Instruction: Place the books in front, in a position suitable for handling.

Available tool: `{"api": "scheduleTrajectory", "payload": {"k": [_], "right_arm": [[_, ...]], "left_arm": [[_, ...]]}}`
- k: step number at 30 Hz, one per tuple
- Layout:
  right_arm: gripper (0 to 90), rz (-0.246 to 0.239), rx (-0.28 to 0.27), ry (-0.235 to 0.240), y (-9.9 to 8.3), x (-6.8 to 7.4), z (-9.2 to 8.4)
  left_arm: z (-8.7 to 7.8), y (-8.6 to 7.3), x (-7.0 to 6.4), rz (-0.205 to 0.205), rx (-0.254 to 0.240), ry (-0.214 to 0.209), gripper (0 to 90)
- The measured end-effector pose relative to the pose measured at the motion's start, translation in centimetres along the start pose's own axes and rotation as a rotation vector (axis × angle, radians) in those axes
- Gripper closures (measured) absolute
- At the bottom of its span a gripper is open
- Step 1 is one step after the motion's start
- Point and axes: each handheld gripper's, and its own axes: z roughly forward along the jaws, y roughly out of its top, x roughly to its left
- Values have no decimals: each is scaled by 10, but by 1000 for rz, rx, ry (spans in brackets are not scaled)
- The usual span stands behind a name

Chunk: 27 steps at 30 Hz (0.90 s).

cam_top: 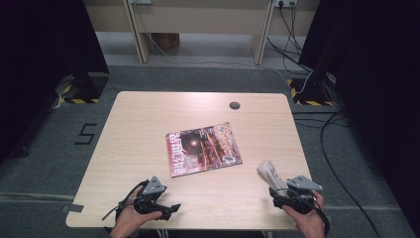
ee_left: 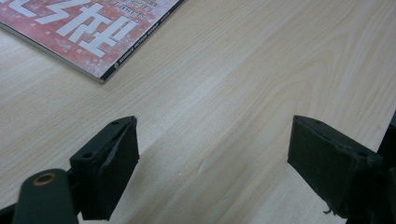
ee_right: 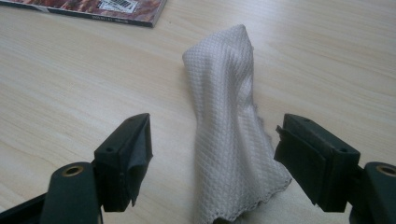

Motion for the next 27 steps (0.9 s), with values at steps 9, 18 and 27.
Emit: {"api": "scheduleTrajectory", "payload": {"k": [9, 18, 27], "right_arm": [[264, -6, -24, 7, 3, 4, 1], [273, -31, -33, 32, 11, 15, 7], [261, -75, -42, 82, 26, 33, 18]], "left_arm": [[-1, 0, 2, -7, -3, 8, 157], [1, 2, 3, -13, -8, 17, 157], [2, 3, 4, -31, -21, 22, 148]]}}
